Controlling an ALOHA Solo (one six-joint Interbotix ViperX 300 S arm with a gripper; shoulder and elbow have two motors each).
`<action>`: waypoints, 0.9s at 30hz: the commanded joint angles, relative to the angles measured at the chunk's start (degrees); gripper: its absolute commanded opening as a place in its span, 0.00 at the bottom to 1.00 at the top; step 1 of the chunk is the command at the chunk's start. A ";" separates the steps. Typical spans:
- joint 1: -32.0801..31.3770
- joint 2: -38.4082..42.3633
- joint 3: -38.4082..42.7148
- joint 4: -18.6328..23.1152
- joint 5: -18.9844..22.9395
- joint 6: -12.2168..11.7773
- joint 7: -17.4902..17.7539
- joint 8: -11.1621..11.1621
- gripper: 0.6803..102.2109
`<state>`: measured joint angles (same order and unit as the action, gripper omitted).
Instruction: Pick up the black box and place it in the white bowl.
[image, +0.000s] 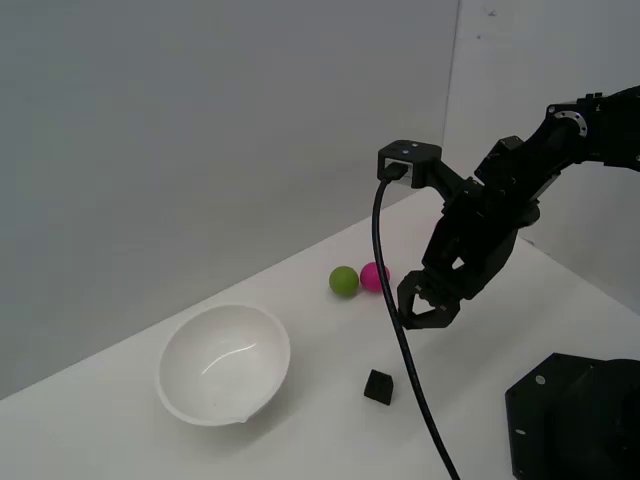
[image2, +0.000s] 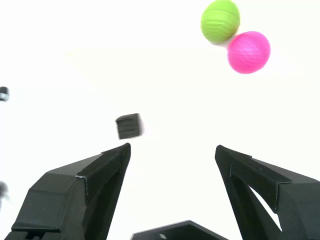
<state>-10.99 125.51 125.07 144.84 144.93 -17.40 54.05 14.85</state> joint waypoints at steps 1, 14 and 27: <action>-0.79 1.67 2.02 0.53 0.44 -3.25 0.26 0.09 0.98; -5.01 -2.29 -1.93 2.46 2.29 -6.94 -4.66 0.09 0.97; -6.59 -9.32 -8.96 2.81 2.72 -13.97 -7.03 -0.09 0.97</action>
<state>-16.35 116.19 115.84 147.57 147.66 -29.09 47.11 14.06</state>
